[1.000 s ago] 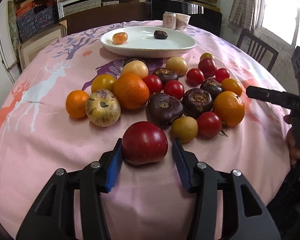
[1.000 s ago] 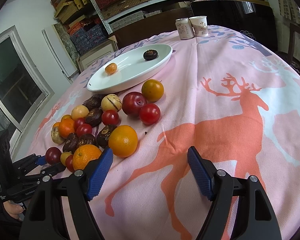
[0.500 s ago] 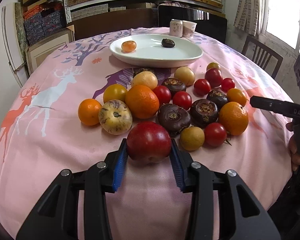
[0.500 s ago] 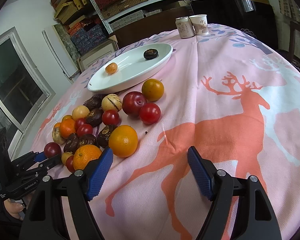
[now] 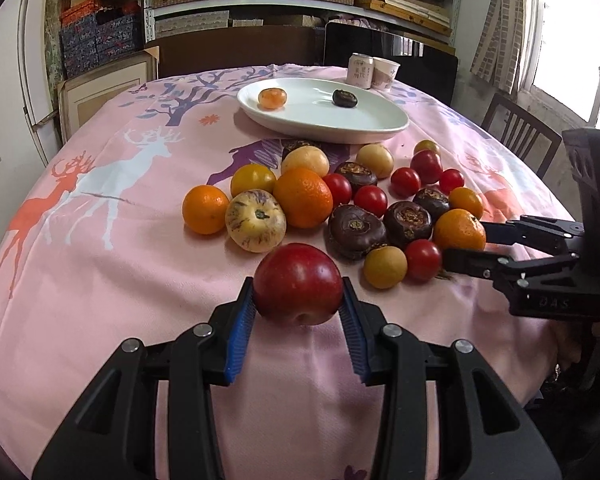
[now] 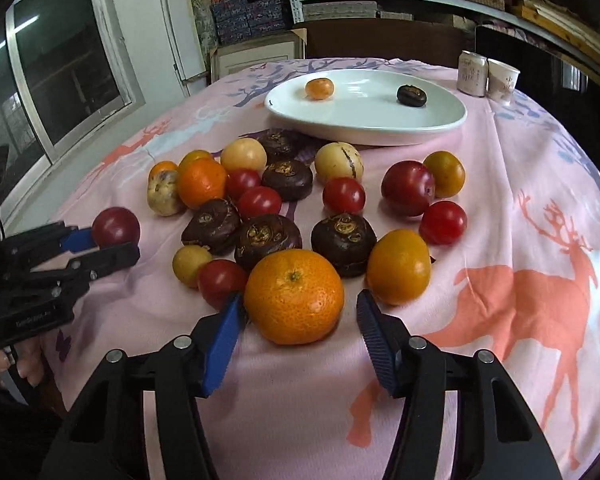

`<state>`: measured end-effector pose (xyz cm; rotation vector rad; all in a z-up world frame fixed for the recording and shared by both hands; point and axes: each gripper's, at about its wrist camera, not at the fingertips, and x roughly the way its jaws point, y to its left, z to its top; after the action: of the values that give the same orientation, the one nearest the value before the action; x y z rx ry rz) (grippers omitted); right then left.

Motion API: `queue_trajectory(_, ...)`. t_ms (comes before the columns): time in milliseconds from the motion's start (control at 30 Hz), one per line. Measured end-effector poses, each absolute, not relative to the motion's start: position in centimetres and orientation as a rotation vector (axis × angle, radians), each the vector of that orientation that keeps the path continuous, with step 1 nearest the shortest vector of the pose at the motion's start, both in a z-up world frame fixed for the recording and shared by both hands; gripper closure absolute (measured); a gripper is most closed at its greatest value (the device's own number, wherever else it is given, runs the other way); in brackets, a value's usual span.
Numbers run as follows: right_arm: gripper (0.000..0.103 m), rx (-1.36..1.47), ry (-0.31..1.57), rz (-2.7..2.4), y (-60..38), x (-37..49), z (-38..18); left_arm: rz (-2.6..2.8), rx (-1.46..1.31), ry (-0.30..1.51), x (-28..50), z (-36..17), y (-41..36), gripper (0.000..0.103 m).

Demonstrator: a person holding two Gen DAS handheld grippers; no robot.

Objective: Organize fruits
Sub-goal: 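Grasp the red tomato with the left gripper while the right gripper grasps the tangerine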

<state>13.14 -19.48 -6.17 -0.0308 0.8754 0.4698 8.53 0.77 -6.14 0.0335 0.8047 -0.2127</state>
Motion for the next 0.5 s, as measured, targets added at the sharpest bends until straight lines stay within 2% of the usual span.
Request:
queue_trajectory(200, 0.055, 0.034, 0.892, 0.502, -19.75, 13.80, -6.55, -0.222, 0.032, 0.811, 8.47, -6.53, 0.75, 0.063)
queue_trajectory(500, 0.056, 0.042, 0.861, 0.514, -20.07, 13.33, -6.47, -0.222, 0.035, 0.810, 8.39, -6.49, 0.49, 0.063)
